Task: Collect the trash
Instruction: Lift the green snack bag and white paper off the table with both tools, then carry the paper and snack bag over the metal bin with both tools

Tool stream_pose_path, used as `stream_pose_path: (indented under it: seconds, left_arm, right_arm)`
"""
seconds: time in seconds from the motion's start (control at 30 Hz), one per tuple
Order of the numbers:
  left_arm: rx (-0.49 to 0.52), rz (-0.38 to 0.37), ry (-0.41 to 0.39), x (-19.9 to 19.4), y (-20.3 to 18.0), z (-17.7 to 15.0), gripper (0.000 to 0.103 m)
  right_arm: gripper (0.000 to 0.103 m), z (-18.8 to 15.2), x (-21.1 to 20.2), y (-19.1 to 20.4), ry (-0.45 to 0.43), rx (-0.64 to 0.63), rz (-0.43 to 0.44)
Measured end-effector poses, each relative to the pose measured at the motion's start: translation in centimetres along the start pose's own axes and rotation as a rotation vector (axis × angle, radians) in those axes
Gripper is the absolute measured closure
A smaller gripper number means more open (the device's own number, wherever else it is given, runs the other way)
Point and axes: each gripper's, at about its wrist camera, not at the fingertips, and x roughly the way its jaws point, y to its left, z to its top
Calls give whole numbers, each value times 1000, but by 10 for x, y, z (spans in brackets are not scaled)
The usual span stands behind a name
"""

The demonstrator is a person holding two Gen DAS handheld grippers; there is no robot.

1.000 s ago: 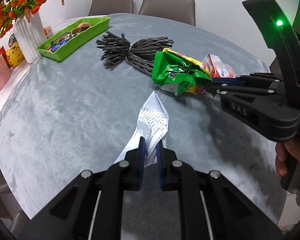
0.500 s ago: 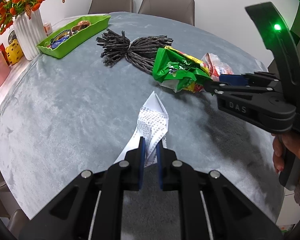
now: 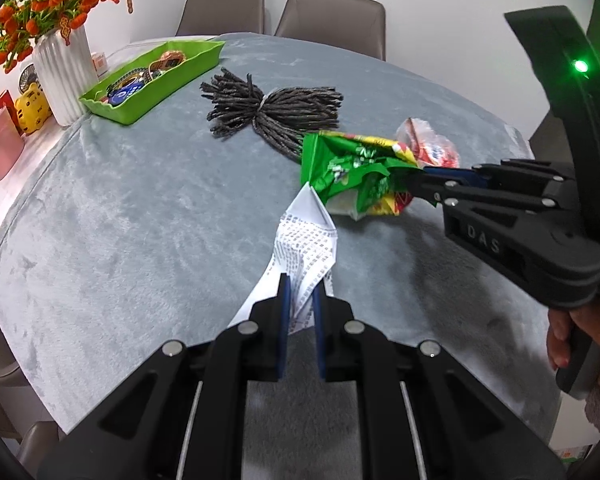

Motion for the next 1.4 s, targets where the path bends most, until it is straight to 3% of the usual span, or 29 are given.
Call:
stream_pose_path:
  seconds: [0.53, 0.83, 1.1, 1.4]
  left_arm:
    - [170, -90, -22, -49, -38, -41, 92]
    - [266, -120, -55, -83, -101, -71, 92]
    - [314, -156, -53, -117, -206, -135, 92]
    - [369, -273, 32, -133, -341, -226, 92]
  right_arm:
    - [93, -81, -92, 1, -46, 182, -90]
    - [94, -142, -162, -19, -89, 257, -119]
    - [94, -246, -243, -68, -114, 341, -166]
    - [94, -402, -316, -139, -48, 462, -271]
